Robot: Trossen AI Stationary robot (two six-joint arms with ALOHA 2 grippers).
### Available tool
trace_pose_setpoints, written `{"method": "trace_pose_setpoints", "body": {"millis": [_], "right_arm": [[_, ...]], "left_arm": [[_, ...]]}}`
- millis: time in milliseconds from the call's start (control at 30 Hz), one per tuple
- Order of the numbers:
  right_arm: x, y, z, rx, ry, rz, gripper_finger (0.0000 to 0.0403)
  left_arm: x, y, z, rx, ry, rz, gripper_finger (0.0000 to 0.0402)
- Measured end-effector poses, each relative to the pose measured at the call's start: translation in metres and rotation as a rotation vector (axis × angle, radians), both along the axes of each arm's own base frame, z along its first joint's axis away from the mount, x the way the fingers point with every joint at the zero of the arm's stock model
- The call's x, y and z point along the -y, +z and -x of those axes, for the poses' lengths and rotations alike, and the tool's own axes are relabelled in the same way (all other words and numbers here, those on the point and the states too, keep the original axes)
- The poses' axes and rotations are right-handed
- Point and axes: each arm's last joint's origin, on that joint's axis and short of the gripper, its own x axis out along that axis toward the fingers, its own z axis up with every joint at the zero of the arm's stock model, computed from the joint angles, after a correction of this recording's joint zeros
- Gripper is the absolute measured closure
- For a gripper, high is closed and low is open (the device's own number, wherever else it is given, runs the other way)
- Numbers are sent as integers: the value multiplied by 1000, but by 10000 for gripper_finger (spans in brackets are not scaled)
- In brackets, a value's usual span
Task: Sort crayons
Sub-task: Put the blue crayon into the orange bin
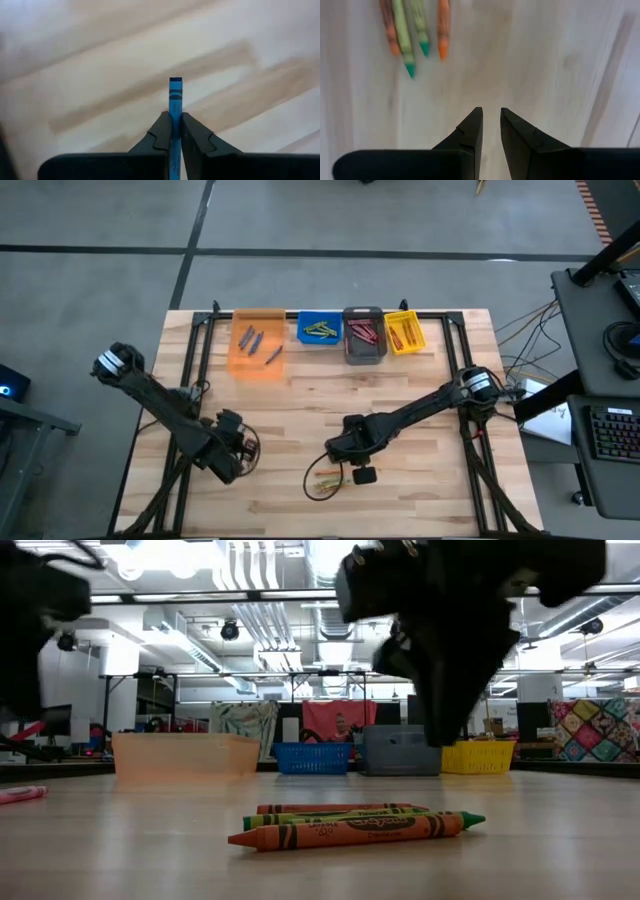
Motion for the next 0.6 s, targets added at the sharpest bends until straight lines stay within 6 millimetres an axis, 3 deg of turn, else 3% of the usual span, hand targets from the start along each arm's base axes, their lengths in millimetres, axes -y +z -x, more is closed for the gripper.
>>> {"method": "trace_pose_setpoints", "body": {"millis": [267,600], "right_arm": [[11,-13,12,-109,-14,39,346],[28,-8,12,-115,-41,42,346]], "left_arm": [[-43,36,-7,166,-55,-127,401],[-139,65,-22,94,-114,-332,401]]}}
